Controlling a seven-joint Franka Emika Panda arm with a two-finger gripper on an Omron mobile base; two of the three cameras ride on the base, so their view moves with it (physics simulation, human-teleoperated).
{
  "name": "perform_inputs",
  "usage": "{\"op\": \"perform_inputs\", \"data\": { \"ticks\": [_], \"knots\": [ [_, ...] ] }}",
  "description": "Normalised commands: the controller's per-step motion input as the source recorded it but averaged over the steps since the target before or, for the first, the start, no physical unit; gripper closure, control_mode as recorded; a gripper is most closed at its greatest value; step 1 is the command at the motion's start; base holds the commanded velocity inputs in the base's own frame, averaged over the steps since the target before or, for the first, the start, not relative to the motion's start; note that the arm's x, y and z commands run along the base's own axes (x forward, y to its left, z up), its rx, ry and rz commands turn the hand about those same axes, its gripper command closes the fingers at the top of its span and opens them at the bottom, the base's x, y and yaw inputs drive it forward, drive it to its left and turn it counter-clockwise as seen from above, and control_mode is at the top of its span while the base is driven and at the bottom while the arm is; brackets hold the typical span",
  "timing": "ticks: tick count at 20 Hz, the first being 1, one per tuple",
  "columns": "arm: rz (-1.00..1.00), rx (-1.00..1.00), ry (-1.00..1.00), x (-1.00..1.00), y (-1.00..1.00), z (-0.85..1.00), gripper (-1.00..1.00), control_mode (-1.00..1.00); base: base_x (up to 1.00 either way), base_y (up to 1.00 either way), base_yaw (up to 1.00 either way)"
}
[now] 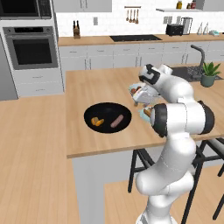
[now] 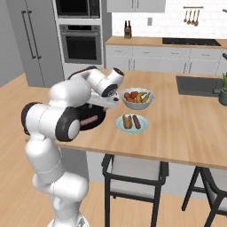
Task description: Place one bun and one sausage from the bowl on each plate.
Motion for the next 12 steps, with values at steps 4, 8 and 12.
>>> {"op": "perform_inputs", "data": {
  "ticks": [4, 8, 12],
  "knots": [
    [-0.14, 0.19, 0.12, -0.41, 0.71, 0.18, -1.00, -1.00, 0.00, 0.00, 0.00],
    [-0.13, 0.12, 0.15, -0.24, 0.69, 0.09, -1.00, -1.00, 0.00, 0.00, 0.00],
    [-0.22, 0.00, 0.12, 0.08, 0.58, 0.00, -1.00, -1.00, 0.00, 0.00, 0.00]
  ]
}}
